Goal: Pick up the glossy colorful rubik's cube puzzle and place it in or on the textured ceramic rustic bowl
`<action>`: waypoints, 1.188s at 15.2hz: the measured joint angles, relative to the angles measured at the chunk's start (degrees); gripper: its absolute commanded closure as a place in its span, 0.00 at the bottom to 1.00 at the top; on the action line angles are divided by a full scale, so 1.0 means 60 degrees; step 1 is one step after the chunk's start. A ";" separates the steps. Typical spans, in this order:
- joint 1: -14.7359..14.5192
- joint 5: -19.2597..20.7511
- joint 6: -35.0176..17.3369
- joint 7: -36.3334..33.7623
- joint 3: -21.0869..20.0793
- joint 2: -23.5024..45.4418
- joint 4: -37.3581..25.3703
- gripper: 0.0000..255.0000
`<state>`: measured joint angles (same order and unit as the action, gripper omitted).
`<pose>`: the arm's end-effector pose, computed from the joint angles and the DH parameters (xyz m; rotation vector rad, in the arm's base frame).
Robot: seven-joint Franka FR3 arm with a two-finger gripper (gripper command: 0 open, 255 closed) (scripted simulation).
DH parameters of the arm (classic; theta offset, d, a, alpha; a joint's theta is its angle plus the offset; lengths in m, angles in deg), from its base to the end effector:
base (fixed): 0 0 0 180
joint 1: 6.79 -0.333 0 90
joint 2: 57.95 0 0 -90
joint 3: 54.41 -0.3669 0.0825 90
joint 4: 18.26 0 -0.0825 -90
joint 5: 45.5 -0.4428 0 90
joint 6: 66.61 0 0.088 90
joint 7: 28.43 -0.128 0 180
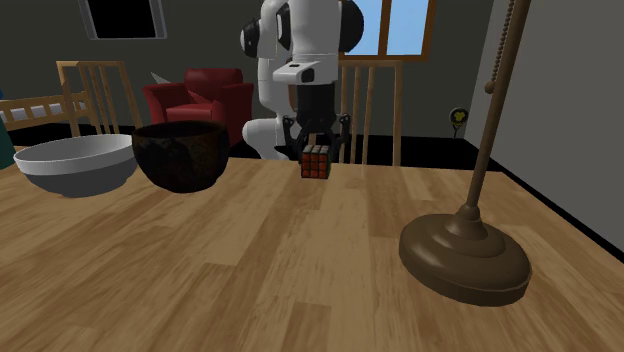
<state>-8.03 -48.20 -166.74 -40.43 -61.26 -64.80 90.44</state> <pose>0.5660 0.0886 0.5659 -3.1125 0.1219 0.0559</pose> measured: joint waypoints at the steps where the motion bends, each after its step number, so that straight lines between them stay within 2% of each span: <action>1: 0.0010 0.0004 0.0125 0.0016 0.0012 0.0010 -0.0134 1.00; 18: 0.0010 0.0050 0.2350 -0.0096 0.0007 0.0371 -0.2723 1.00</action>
<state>-7.97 -47.90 -152.64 -41.00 -61.21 -62.57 74.10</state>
